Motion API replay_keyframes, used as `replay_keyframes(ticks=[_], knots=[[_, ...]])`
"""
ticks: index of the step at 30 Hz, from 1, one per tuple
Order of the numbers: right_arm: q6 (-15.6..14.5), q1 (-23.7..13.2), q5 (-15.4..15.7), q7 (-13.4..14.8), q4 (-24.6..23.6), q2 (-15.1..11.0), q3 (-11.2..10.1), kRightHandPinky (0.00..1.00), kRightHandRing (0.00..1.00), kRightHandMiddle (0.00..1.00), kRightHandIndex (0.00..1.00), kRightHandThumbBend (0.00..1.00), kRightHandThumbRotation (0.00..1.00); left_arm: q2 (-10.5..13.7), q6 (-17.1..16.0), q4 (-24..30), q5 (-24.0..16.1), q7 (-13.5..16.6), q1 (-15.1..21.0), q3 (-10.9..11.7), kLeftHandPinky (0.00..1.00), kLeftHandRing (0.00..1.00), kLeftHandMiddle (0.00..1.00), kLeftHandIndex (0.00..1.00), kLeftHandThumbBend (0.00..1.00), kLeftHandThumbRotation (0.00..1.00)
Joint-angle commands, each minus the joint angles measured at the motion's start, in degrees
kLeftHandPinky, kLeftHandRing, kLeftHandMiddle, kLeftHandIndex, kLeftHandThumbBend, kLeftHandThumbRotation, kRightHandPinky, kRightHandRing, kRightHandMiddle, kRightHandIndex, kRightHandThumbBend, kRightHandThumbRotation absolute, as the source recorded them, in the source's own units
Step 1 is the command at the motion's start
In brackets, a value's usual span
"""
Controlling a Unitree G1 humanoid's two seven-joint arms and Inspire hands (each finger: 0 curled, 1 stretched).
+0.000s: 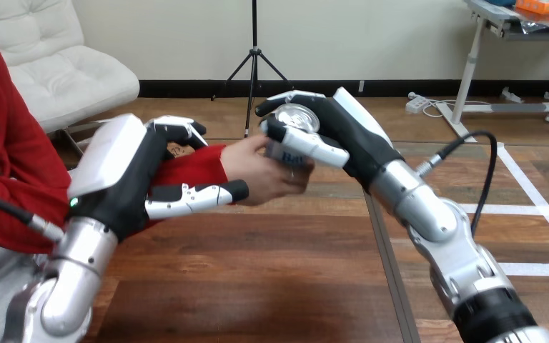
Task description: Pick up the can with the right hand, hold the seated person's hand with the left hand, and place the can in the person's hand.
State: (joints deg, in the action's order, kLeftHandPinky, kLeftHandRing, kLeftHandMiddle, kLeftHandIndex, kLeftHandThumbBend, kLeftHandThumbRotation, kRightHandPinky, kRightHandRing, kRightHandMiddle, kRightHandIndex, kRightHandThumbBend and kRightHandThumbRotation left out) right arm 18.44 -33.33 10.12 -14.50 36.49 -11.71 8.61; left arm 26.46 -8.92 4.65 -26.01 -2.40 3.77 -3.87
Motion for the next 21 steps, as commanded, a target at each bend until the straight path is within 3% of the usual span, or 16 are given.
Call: replay_keyframes(ticks=[1,21], knots=[[1.15,2.44,-2.01,-0.89,-3.48,-0.93,-1.48,0.67,0.78,0.78,0.78,0.93,1.0,-0.88,-1.07,4.68,2.37,-1.3,-0.5,0.48,0.62,0.76,0.8,0.79,1.0,0.77],[1.61,12.67,-7.66,-2.65,-12.4,-1.52,-4.3,0.74,0.84,0.86,0.86,0.95,1.0,-1.47,-2.41,7.44,4.07,-3.8,-8.22,-0.06,0.65,0.8,0.84,0.84,1.0,0.81]])
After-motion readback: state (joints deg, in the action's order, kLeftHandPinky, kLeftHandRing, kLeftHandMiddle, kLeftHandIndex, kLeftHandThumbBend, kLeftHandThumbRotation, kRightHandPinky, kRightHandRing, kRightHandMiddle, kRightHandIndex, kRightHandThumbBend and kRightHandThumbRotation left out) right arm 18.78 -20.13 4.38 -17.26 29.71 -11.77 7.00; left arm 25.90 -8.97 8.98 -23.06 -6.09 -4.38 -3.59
